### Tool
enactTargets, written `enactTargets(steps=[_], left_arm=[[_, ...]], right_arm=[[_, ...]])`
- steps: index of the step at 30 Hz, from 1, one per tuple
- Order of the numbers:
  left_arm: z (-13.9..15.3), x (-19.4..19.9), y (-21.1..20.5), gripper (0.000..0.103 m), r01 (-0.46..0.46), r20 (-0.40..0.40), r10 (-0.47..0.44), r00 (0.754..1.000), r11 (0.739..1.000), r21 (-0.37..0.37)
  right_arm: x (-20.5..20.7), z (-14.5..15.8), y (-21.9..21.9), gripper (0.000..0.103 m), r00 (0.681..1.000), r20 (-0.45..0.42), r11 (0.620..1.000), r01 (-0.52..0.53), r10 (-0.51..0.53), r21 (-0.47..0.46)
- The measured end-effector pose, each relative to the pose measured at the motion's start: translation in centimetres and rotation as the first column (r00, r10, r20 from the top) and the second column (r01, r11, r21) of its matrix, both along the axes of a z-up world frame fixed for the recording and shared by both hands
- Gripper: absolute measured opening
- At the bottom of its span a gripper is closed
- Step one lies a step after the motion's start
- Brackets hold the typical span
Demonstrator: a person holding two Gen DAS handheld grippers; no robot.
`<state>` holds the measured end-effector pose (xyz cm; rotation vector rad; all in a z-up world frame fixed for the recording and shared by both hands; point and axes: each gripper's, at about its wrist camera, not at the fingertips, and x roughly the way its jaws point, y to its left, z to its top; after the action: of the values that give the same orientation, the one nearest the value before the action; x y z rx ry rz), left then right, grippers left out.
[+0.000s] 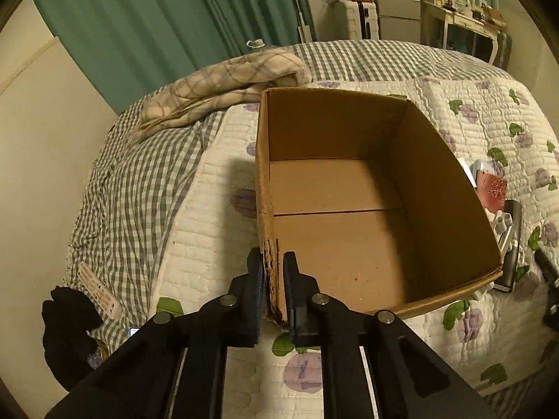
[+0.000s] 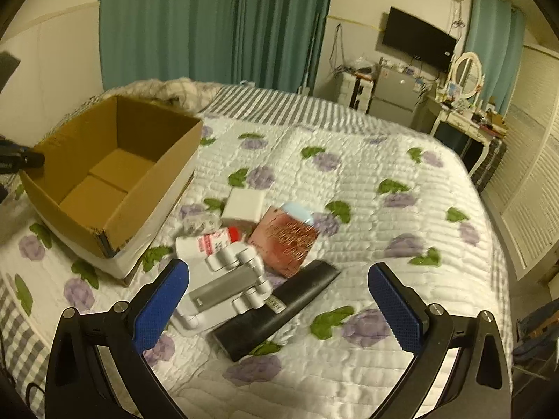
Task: Organize rigid objects
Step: 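Grip the box wall with the left tool while the right tool grasps the white phone stand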
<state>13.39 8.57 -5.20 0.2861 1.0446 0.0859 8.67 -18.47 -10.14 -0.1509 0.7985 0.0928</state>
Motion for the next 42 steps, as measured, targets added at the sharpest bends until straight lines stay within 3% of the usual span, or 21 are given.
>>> enactTargets(steps=[8, 15, 19, 25, 29, 33, 37, 42], left_arm=[[-0.2, 0.0, -0.3, 0.007, 0.019, 0.001, -0.019, 1.0, 0.999, 0.03], [-0.2, 0.0, -0.2, 0.007, 0.024, 0.002, -0.024, 1.0, 0.999, 0.024], [-0.3, -0.2, -0.4, 0.007, 0.029, 0.011, -0.029, 1.0, 0.999, 0.033], [-0.3, -0.3, -0.3, 0.007, 0.027, 0.013, -0.028, 1.0, 0.999, 0.027], [-0.3, -0.3, -0.4, 0.007, 0.031, 0.016, -0.032, 0.999, 0.999, 0.032], [-0.3, -0.2, -0.3, 0.007, 0.028, 0.015, -0.029, 0.999, 0.999, 0.021], [-0.3, -0.2, -0.2, 0.007, 0.028, 0.015, -0.028, 0.999, 0.999, 0.016], [-0.4, -0.3, -0.1, 0.007, 0.029, 0.016, -0.029, 0.999, 0.999, 0.014]], right_arm=[[1.1, -4.2, 4.6, 0.103, 0.989, -0.115, 0.995, -0.095, 0.092, -0.02], [2.3, -7.3, 7.1, 0.103, 0.98, -0.185, 0.993, -0.095, 0.079, -0.076], [2.9, -9.0, 7.4, 0.102, 0.98, -0.199, 0.986, -0.059, 0.028, -0.153], [1.4, -6.3, 4.4, 0.076, 0.991, -0.137, 0.999, -0.008, 0.0, -0.053], [-0.1, -3.5, 0.3, 0.071, 0.992, -0.079, 0.994, 0.101, -0.097, 0.039], [0.8, -3.5, -2.2, 0.066, 0.988, -0.124, 0.978, 0.113, -0.092, 0.177], [2.3, -4.5, -0.9, 0.052, 0.989, -0.138, 0.985, 0.08, -0.059, 0.155], [2.7, -4.8, -0.7, 0.041, 0.99, -0.12, 0.988, 0.091, -0.076, 0.127]])
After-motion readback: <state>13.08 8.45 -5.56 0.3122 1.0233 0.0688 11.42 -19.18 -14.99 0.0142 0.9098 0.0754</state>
